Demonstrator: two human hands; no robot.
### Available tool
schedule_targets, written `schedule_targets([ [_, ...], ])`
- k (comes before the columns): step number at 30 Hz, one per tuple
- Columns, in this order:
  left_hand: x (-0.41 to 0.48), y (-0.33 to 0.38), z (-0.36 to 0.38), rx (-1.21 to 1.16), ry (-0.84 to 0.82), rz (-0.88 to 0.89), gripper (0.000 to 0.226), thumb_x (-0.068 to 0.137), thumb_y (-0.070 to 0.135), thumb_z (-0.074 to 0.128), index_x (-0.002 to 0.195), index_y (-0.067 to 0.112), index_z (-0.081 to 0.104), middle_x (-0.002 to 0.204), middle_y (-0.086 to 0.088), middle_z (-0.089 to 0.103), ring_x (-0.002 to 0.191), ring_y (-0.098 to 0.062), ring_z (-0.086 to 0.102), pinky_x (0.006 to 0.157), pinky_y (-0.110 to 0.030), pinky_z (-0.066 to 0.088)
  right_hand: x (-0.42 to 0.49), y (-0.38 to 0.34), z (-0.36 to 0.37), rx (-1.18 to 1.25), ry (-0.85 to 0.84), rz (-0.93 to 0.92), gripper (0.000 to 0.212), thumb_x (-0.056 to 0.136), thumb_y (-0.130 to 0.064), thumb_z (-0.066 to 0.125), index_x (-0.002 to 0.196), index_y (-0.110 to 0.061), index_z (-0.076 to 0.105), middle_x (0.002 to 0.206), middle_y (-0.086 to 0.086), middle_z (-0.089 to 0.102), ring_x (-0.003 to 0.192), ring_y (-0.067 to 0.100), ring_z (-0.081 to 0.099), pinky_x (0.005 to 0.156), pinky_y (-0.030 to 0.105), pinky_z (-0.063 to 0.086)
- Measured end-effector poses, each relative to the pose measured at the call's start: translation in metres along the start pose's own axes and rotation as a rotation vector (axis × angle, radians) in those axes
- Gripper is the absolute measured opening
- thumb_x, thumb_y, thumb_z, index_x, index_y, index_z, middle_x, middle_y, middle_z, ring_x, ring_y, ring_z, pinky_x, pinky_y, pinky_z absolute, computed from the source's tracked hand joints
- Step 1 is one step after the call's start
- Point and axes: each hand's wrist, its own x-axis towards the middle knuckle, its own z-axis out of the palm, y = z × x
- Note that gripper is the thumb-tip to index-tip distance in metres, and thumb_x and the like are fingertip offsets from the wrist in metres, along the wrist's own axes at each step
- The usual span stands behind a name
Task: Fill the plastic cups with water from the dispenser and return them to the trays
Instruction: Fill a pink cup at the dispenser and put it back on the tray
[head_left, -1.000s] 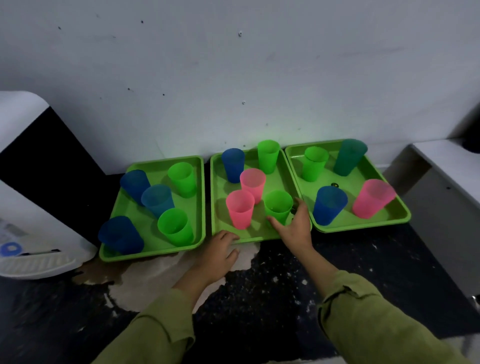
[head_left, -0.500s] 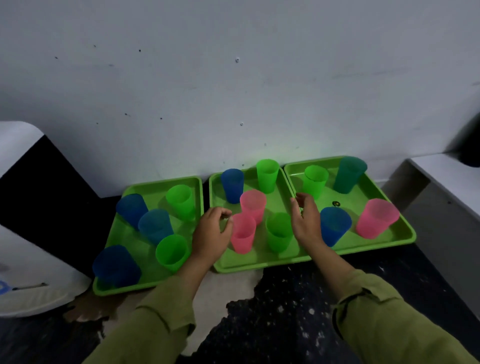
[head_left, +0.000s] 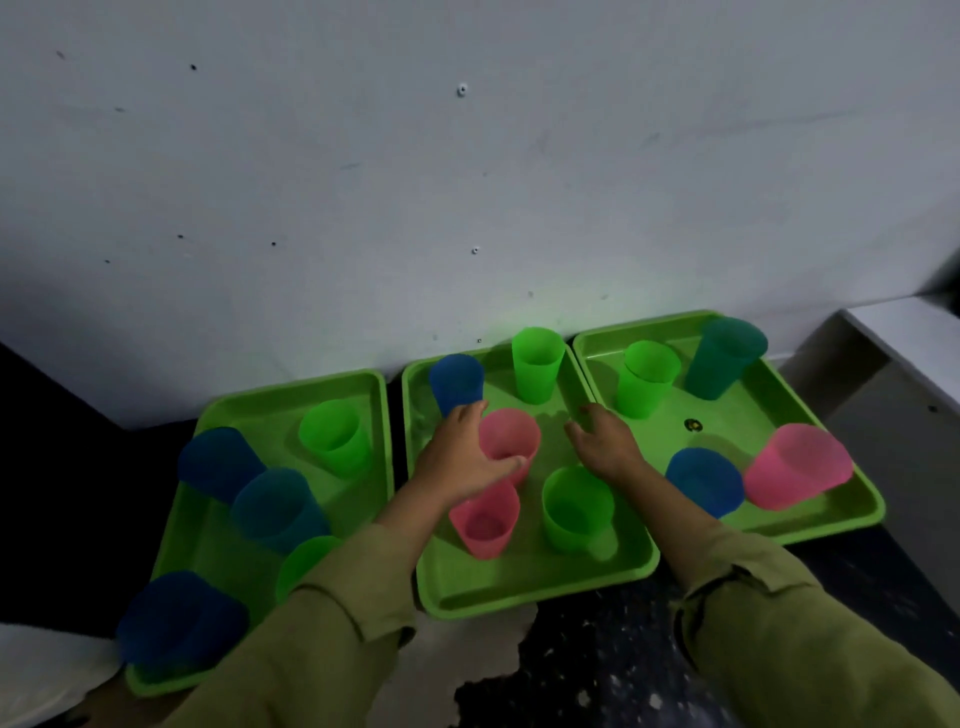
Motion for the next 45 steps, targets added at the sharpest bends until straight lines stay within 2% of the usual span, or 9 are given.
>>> schedule_targets([
  [5,0.009,0.001,0.006,0.022,-0.036,-0.024,0.090,0.062,0.049,0.076,0.137,0.021,0.035,0.132,-0.002,0.045,0.115,-0.020,0.049,0.087,-0.027,0.039,0.006,0.000,0.005,-0.054,0.009,0.004,0.046,0.092,-0.024,0.054,0.131,-0.001,0.044,0.123,0.020,0.057,0.106,0.030,0.057,0.082,0.028,0.042],
  [12,0.006,0.016,0.002,-0.030,0.101,-0.049,0.079,0.062,0.046,0.078,0.127,0.022,0.042,0.124,0.000,0.049,0.106,-0.021,0.054,0.087,-0.039,0.050,-0.002,-0.007,-0.004,-0.027,0.012,-0.005,0.049,0.092,-0.023,0.055,0.133,0.000,0.042,0.131,0.020,0.053,0.114,0.032,0.054,0.093,0.035,0.044],
  [19,-0.023,0.033,-0.031,-0.164,0.272,0.059,0.080,0.066,0.043,0.077,0.133,0.018,0.041,0.130,-0.004,0.046,0.115,-0.018,0.048,0.091,-0.022,0.037,-0.037,-0.034,-0.022,0.001,0.050,-0.221,0.058,0.084,-0.016,0.065,0.136,-0.005,0.041,0.137,0.015,0.050,0.126,0.028,0.047,0.102,0.031,0.037],
  [24,-0.064,0.035,-0.059,-0.273,0.379,0.091,0.079,0.066,0.043,0.078,0.132,0.018,0.043,0.127,-0.002,0.047,0.109,-0.008,0.046,0.090,-0.018,0.035,-0.082,-0.069,-0.023,0.172,-0.111,-0.407,0.077,0.074,-0.019,0.077,0.138,-0.014,0.036,0.137,0.012,0.050,0.128,0.021,0.046,0.104,0.031,0.038],
  [27,-0.097,0.028,-0.071,-0.358,0.411,0.093,0.079,0.065,0.042,0.079,0.131,0.019,0.043,0.126,0.002,0.049,0.109,-0.007,0.049,0.086,-0.017,0.038,-0.116,-0.090,-0.014,0.291,-0.193,-0.487,0.081,0.070,-0.023,0.081,0.136,-0.021,0.034,0.131,0.001,0.053,0.121,0.012,0.049,0.096,0.019,0.039],
  [29,-0.122,0.019,-0.076,-0.392,0.444,0.103,0.077,0.063,0.042,0.080,0.128,0.020,0.045,0.121,0.005,0.051,0.107,-0.007,0.052,0.084,-0.014,0.040,-0.139,-0.104,-0.006,0.339,-0.203,-0.545,0.075,0.068,-0.026,0.082,0.130,-0.023,0.040,0.121,-0.005,0.056,0.111,0.007,0.055,0.088,0.009,0.042],
  [35,-0.185,-0.018,-0.090,-0.448,0.457,0.066,0.087,0.051,0.065,0.070,0.125,0.028,0.044,0.119,0.013,0.050,0.105,0.002,0.051,0.077,-0.006,0.040,-0.197,-0.133,0.035,0.432,-0.248,-0.565,0.073,0.064,-0.036,0.081,0.126,-0.022,0.045,0.114,-0.009,0.059,0.102,0.001,0.059,0.085,0.013,0.047],
  [41,-0.237,-0.089,-0.116,-0.506,0.400,0.074,0.079,0.060,0.040,0.084,0.126,0.028,0.042,0.122,0.008,0.053,0.110,-0.002,0.053,0.088,-0.008,0.042,-0.234,-0.165,0.101,0.431,-0.297,-0.609,0.068,0.067,-0.012,0.082,0.124,-0.016,0.046,0.114,-0.002,0.061,0.101,0.011,0.060,0.084,0.016,0.049],
  [45,-0.269,-0.138,-0.138,-0.551,0.430,0.042,0.068,0.059,0.028,0.087,0.113,0.037,0.046,0.110,0.017,0.057,0.099,0.008,0.056,0.083,-0.008,0.044,-0.251,-0.194,0.144,0.370,-0.422,-0.632,0.069,0.072,-0.008,0.077,0.132,-0.011,0.042,0.123,0.005,0.057,0.111,0.019,0.058,0.096,0.032,0.049],
])
